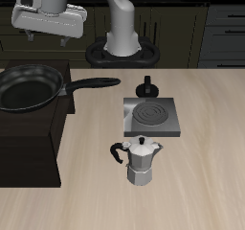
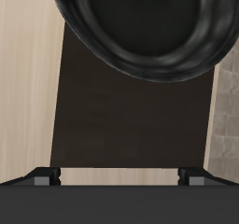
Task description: Place the frypan on the top layer of the shelf
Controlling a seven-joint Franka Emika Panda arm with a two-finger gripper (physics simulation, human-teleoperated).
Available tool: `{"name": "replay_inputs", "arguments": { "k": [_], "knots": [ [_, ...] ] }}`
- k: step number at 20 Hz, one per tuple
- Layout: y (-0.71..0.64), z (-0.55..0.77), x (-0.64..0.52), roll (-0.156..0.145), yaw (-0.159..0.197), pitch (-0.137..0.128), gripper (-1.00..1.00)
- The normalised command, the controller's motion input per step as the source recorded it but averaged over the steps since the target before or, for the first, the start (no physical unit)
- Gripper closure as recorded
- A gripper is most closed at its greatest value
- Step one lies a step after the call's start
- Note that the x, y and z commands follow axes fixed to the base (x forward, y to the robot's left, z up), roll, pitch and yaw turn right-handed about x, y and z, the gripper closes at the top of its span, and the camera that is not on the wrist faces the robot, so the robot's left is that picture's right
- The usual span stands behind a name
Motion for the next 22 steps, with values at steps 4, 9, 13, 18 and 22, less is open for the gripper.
{"name": "replay_inputs", "arguments": {
  "k": [4,9,13,18,22],
  "knots": [
    [0.06,0.19,0.22,0.016,-0.018,-0.038,-1.00],
    [0.13,0.20,0.26,0.002,-0.005,-0.032,-1.00],
    [0.20,0.10,0.34,0.006,0.000,0.005,-1.00],
    [0.17,0.06,0.28,0.016,-0.019,0.007,-1.00],
    [0.17,0.02,0.27,0.003,-0.006,0.005,-1.00]
  ]
}}
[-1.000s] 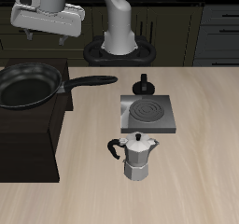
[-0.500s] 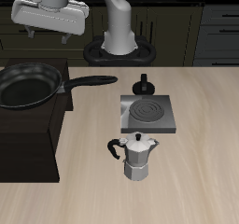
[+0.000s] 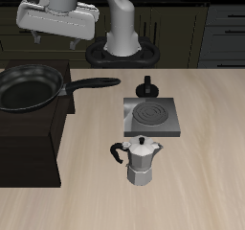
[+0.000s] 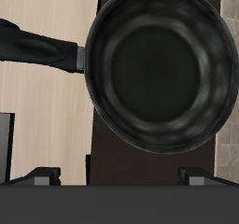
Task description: Place the frypan on the top layer of the shelf
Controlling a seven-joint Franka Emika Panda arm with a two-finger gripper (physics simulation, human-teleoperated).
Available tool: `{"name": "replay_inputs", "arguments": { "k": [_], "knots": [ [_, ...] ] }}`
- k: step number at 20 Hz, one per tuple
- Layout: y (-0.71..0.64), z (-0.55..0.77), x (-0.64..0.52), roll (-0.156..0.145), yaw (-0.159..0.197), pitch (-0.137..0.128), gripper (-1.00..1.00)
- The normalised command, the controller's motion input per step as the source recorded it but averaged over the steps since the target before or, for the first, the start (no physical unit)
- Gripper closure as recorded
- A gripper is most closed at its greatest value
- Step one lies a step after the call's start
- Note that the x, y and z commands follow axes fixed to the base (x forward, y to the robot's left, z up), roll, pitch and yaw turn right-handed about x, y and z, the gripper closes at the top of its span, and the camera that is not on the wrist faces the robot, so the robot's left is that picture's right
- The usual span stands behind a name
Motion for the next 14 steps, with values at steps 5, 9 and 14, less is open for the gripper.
{"name": "replay_inputs", "arguments": {
  "k": [5,9,14],
  "knots": [
    [0.11,0.07,0.17,0.005,0.015,-0.011,-1.00],
    [0.00,0.10,0.12,0.002,0.021,-0.023,-1.00],
    [0.07,-0.03,0.03,0.027,0.074,-0.032,-1.00]
  ]
}}
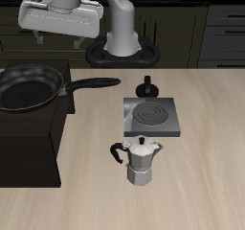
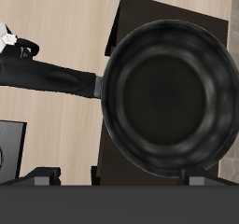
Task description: Place the frypan on the top layer of the shelf
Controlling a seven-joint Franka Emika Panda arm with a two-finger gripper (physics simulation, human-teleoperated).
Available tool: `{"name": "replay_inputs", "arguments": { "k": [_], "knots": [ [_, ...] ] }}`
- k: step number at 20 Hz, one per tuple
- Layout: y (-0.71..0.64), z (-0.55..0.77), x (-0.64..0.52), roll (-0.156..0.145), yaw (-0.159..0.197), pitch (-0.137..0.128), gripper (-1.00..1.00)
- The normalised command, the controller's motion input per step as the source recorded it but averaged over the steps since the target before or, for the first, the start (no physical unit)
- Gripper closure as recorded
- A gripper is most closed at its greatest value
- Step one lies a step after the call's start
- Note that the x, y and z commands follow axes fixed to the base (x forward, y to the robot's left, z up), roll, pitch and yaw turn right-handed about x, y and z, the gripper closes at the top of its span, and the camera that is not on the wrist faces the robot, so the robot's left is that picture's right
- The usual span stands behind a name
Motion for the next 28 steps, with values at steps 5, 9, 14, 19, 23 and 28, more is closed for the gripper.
{"name": "replay_inputs", "arguments": {
  "k": [5,9,14,19,23,28],
  "knots": [
    [-0.02,-0.17,0.05,0.026,0.014,0.000,-1.00],
    [-0.07,-0.20,0.08,0.002,0.011,-0.019,-1.00],
    [0.04,-0.23,0.13,-0.003,0.046,-0.009,-1.00],
    [0.14,-0.25,0.12,0.011,0.049,0.010,-1.00],
    [0.06,-0.30,0.15,0.011,-0.007,0.034,-1.00],
    [0.00,-0.35,0.13,-0.004,0.004,0.036,-1.00]
  ]
}}
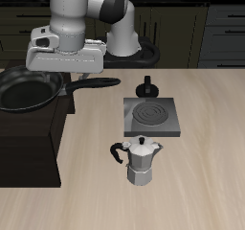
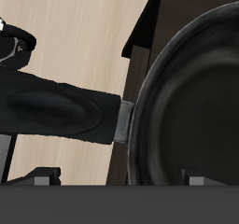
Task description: Place the frypan on the top layer of the shelf
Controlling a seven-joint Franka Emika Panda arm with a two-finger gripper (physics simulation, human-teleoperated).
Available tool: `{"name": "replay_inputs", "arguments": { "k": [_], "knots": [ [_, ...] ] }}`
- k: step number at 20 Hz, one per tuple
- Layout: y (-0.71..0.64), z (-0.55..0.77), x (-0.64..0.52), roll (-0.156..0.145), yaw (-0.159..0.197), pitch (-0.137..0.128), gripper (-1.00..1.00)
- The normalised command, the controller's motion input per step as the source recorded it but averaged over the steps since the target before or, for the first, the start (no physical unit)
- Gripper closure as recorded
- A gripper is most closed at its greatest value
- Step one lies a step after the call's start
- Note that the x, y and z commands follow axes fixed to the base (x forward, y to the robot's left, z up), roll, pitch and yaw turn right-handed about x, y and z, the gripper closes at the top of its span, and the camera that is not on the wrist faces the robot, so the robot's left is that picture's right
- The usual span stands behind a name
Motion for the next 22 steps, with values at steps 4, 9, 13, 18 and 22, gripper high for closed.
{"name": "replay_inputs", "arguments": {
  "k": [4,9,13,18,22],
  "knots": [
    [-0.09,-0.41,0.11,-0.014,-0.010,0.052,-1.00],
    [-0.12,-0.38,0.06,-0.018,-0.026,0.050,1.00],
    [-0.10,-0.24,-0.04,0.005,-0.019,0.022,1.00],
    [0.04,0.03,-0.11,0.002,-0.050,0.002,1.00],
    [0.18,0.17,-0.18,-0.005,0.044,-0.022,1.00]
  ]
}}
